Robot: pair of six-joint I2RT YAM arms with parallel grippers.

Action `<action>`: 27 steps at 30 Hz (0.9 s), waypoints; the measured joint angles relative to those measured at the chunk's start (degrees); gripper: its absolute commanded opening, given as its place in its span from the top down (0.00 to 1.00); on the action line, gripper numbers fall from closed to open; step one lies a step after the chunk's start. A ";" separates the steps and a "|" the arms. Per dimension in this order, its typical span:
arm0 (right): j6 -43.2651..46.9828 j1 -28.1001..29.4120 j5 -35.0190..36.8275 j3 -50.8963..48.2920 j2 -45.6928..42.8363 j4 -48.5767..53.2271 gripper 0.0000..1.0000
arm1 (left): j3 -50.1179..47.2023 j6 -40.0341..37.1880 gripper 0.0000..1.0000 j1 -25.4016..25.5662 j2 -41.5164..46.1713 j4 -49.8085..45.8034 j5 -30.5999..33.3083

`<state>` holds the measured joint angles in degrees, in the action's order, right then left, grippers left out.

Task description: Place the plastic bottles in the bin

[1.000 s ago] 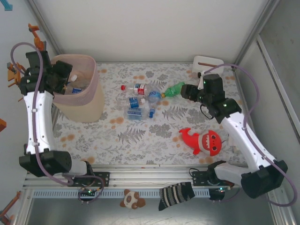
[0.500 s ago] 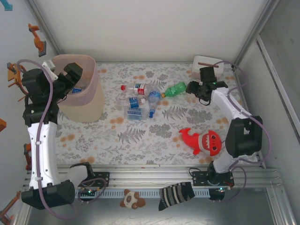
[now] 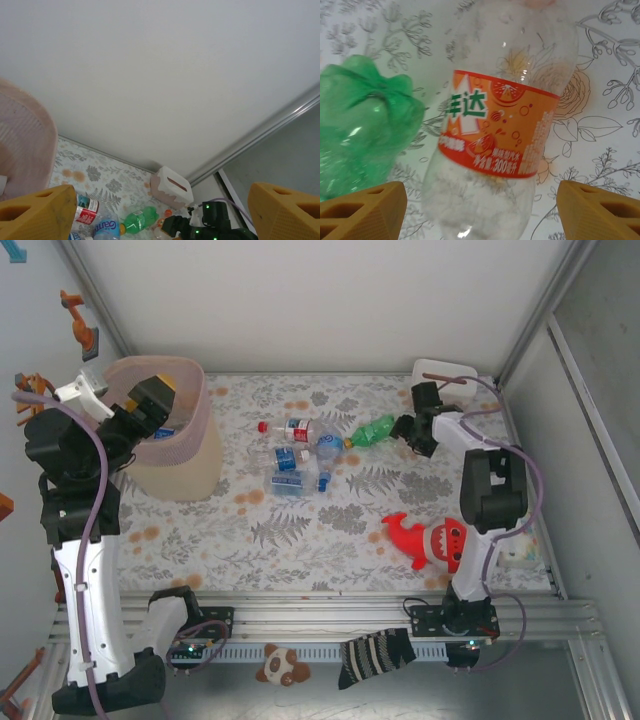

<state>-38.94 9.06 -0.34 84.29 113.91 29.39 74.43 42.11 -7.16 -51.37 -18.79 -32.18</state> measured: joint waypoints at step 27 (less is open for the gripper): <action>-1.38 -0.42 0.31 -8.20 -3.67 -5.01 0.39 | -1.92 0.72 0.17 3.82 -1.90 2.21 -0.87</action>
<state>-40.32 8.64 -0.03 76.09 110.24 24.38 72.51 42.83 -3.33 -53.28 -16.58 -33.06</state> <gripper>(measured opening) 0.632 0.851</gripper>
